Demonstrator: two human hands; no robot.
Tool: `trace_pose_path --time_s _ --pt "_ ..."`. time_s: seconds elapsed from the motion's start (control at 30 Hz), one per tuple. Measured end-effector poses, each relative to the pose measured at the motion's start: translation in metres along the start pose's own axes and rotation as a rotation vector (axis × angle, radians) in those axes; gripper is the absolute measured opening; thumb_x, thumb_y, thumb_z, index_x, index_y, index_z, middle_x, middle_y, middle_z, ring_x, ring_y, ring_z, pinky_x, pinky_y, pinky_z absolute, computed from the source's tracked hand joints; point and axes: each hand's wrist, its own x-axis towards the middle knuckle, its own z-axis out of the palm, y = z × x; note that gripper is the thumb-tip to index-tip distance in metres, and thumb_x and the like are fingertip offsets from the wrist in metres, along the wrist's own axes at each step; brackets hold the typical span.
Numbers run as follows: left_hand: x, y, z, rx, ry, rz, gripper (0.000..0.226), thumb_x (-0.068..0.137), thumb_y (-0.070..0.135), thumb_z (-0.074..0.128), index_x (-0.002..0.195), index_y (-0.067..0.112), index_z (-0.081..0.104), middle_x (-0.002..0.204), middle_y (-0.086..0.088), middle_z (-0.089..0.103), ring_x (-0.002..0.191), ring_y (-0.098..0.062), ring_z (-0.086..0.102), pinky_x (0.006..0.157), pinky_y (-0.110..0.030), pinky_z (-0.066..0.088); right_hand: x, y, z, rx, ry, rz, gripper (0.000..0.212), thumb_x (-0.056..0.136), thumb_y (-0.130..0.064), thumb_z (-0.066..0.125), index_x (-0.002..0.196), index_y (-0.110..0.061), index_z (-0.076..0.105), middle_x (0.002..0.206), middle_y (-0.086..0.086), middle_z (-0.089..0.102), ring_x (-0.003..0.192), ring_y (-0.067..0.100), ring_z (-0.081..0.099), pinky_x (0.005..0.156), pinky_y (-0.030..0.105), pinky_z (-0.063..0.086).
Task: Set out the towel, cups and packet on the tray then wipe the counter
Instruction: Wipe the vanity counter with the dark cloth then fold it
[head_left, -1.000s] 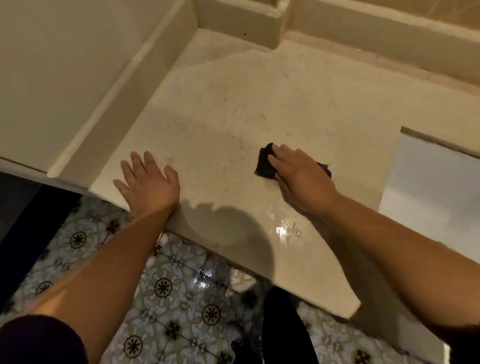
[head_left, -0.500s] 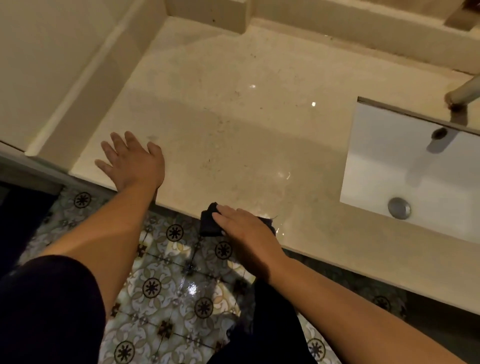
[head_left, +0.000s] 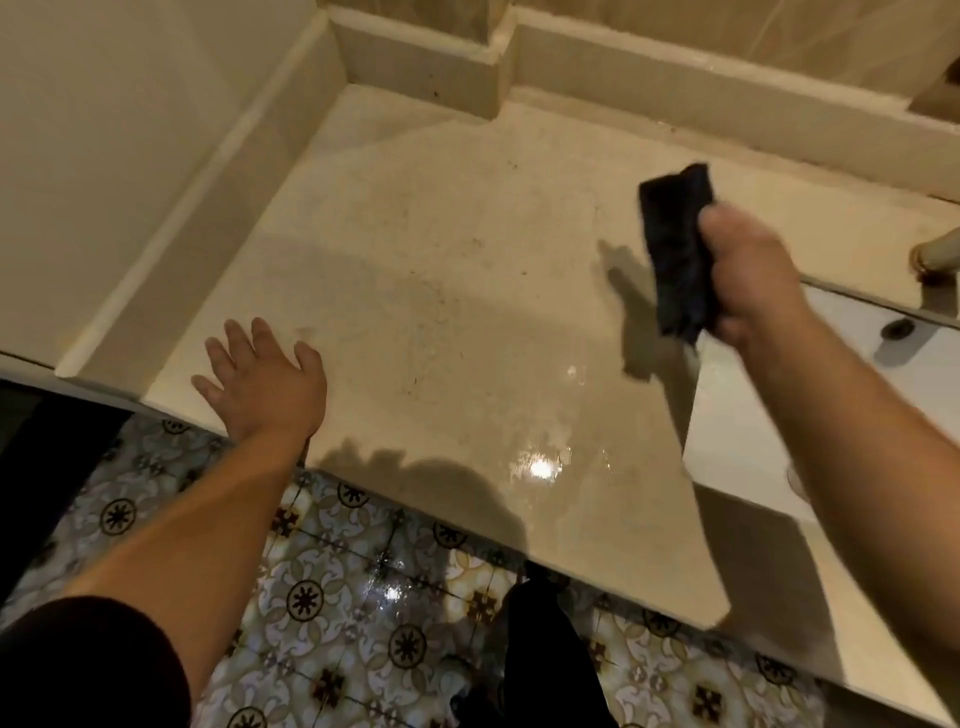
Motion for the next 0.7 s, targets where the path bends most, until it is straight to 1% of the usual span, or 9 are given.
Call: trace_pose_path --time_s 0.07,0.17,0.23,0.3,0.4,0.5,0.57,0.67,0.7 --pt "-0.001 0.000 0.001 -0.005 0.018 0.008 0.071 0.092 0.051 0.018 0.153 0.014 0.021 0.163 -0.011 0.013 0.148 -0.032 0.007 0.115 -0.059 0.007 0.056 -0.022 -0.014 -0.371 0.078 -0.222 0.023 0.093 -0.025 0.043 0.098 -0.021 0.065 0.084 -0.002 0.064 0.075 0.011 0.062 0.069 0.024 0.048" --pt "-0.002 0.001 0.001 -0.008 0.042 0.021 0.068 0.093 0.049 0.021 0.150 0.013 0.026 0.161 -0.013 0.019 0.146 -0.034 0.012 0.113 -0.062 0.012 0.131 -0.024 -0.029 -0.916 0.102 -0.371 0.034 0.096 -0.035 0.039 0.122 -0.028 0.060 0.106 0.006 0.063 0.097 0.025 0.057 0.083 0.034 0.041" --pt "-0.002 0.002 0.000 -0.012 0.050 0.013 0.067 0.093 0.049 0.022 0.149 0.013 0.027 0.160 -0.012 0.020 0.146 -0.034 0.012 0.113 -0.062 0.012 0.164 -0.005 -0.032 -1.212 -0.059 -0.508 0.032 0.100 -0.026 0.039 0.129 -0.024 0.055 0.126 0.014 0.059 0.114 0.038 0.053 0.094 0.042 0.039" --pt "-0.002 0.004 0.000 -0.011 0.056 0.006 0.066 0.093 0.048 0.023 0.150 0.014 0.027 0.161 -0.012 0.020 0.146 -0.033 0.012 0.113 -0.061 0.012 0.183 0.019 -0.031 -1.400 -0.191 -0.599 0.037 0.101 -0.018 0.041 0.136 -0.011 0.049 0.140 0.020 0.050 0.123 0.045 0.045 0.103 0.049 0.036" --pt "-0.001 0.004 0.000 -0.004 0.064 0.002 0.066 0.094 0.048 0.023 0.151 0.014 0.025 0.161 -0.012 0.018 0.147 -0.033 0.011 0.114 -0.060 0.010 0.189 0.033 -0.029 -1.498 -0.166 -0.655 0.038 0.100 -0.016 0.041 0.135 -0.002 0.047 0.140 0.025 0.047 0.117 0.050 0.047 0.099 0.056 0.040" --pt "-0.002 0.003 0.001 0.002 0.059 0.005 0.068 0.093 0.049 0.020 0.151 0.013 0.024 0.161 -0.013 0.018 0.147 -0.034 0.010 0.114 -0.060 0.010 0.153 0.044 -0.022 -1.487 -0.238 -0.668 0.040 0.099 -0.013 0.047 0.137 -0.002 0.047 0.145 0.022 0.045 0.122 0.046 0.048 0.102 0.052 0.040" --pt "-0.002 0.004 0.000 -0.004 0.057 0.009 0.069 0.093 0.049 0.019 0.151 0.013 0.023 0.161 -0.013 0.017 0.147 -0.034 0.009 0.114 -0.060 0.009 0.099 0.058 -0.013 -1.425 -0.347 -0.723 0.039 0.095 -0.007 0.053 0.133 0.001 0.052 0.141 0.024 0.049 0.121 0.045 0.051 0.101 0.052 0.042" --pt "-0.003 0.004 -0.001 -0.008 0.046 0.016 0.069 0.093 0.048 0.019 0.152 0.012 0.022 0.162 -0.013 0.014 0.147 -0.034 0.008 0.115 -0.061 0.008 0.000 0.094 -0.008 -1.350 -0.470 -0.755 0.036 0.090 -0.002 0.060 0.126 0.002 0.059 0.132 0.024 0.057 0.111 0.044 0.058 0.093 0.052 0.049" --pt "-0.002 0.004 -0.001 -0.012 0.042 0.017 0.070 0.093 0.048 0.019 0.152 0.012 0.021 0.162 -0.013 0.013 0.148 -0.034 0.007 0.115 -0.061 0.006 -0.034 0.106 -0.008 -1.329 -0.493 -0.765 0.037 0.089 -0.003 0.062 0.125 0.001 0.061 0.132 0.024 0.058 0.114 0.043 0.058 0.094 0.051 0.049"
